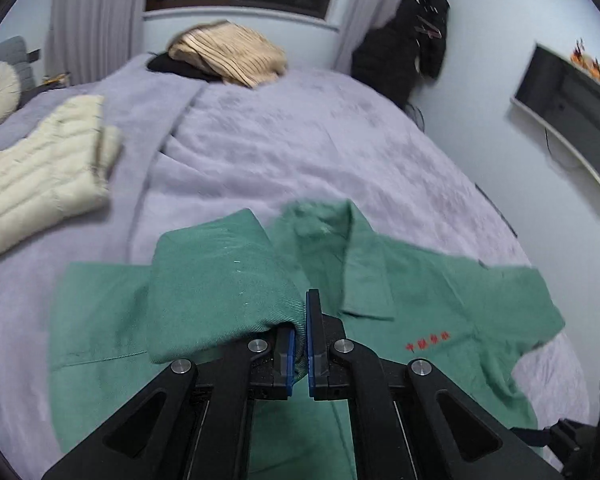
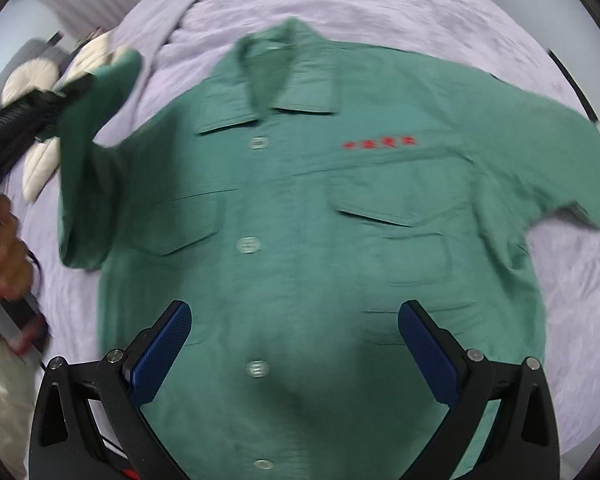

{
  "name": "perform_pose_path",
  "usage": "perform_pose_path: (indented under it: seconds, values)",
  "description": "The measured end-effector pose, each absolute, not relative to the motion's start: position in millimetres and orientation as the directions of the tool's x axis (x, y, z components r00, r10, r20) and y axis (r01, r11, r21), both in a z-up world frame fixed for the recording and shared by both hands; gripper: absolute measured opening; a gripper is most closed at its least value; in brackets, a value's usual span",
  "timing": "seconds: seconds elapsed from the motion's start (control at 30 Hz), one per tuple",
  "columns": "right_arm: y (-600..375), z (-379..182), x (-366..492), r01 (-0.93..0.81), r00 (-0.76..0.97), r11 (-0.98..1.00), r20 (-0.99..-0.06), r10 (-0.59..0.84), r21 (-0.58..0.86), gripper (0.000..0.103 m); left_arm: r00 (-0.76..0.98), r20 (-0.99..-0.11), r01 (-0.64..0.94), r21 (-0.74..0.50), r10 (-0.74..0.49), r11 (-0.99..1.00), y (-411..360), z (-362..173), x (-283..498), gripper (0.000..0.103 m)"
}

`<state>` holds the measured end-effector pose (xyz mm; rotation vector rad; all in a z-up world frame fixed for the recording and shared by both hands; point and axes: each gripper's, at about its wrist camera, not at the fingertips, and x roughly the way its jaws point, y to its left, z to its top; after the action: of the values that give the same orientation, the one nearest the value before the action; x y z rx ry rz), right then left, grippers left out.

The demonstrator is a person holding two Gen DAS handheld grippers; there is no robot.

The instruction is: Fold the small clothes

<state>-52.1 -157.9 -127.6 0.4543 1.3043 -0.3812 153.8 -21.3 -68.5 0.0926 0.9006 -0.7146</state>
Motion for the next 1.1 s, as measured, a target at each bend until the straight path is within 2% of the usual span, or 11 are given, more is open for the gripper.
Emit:
perform_pose_path:
  seconds: [0.23,0.27,0.33,0.37,0.63,0.77,0.93,0.97,1.03,1.07,1.1]
  values:
    - [-210,-166,-83,0.619,0.153,0.781,-0.988,-0.019,0.081,0.103,0.308,-0.878,0.72,-0.035,-0.365,0.693,-84,-158,85,0.005]
    - [-213,-165,-83,0.623,0.154,0.779,-0.988,-0.031,0.072,0.103,0.312,-0.877,0.723,-0.031,-0.366,0.691,-80,-155,81,0.011]
    - [-217,-160,-79,0.62,0.164,0.782,-0.985,-0.056,0.059,0.103,0.309,-0.869,0.727,-0.046,-0.387,0.685,-68,-144,73,0.062]
    - [-217,-157,-74,0.612,0.169,0.79,-0.983,-0.072,0.048,0.103,0.325,-0.863,0.722,-0.036,-0.386,0.691,-60,-136,70,0.1]
    - [-148,-145,22,0.283,0.33,0.958,-0.935,-0.133,-0.037,0.103,0.519,-0.806,0.522,0.035,-0.285,0.852,65,-73,83,0.103]
    - [-89,-172,62,0.083,0.38,0.979,-0.902,-0.204,-0.187,0.103,0.535,-0.836,0.34,0.082,-0.121,0.937,122,-90,119,0.103]
    - [-65,-207,106,0.059,0.403,0.929,-0.843,-0.356,-0.365,0.103,0.495,-0.868,0.235,0.088,-0.042,0.968,157,-127,137,0.103]
    - [-65,-215,113,0.053,0.389,0.919,-0.84,-0.379,-0.391,0.097,0.482,-0.876,0.222,0.084,-0.035,0.971,158,-134,139,0.103]
    - [-78,-212,115,0.057,0.39,0.949,-0.868,-0.306,-0.309,0.025,0.453,-0.891,0.195,0.063,-0.033,0.979,165,-145,141,0.103]
    - [-88,-200,111,0.11,0.405,0.956,-0.866,-0.292,-0.272,0.012,0.444,-0.895,0.183,0.052,-0.035,0.982,167,-148,142,0.103]
    - [-103,-185,104,0.176,0.439,0.963,-0.859,-0.263,-0.205,0.01,0.439,-0.898,0.175,0.044,-0.038,0.984,170,-150,143,0.103]
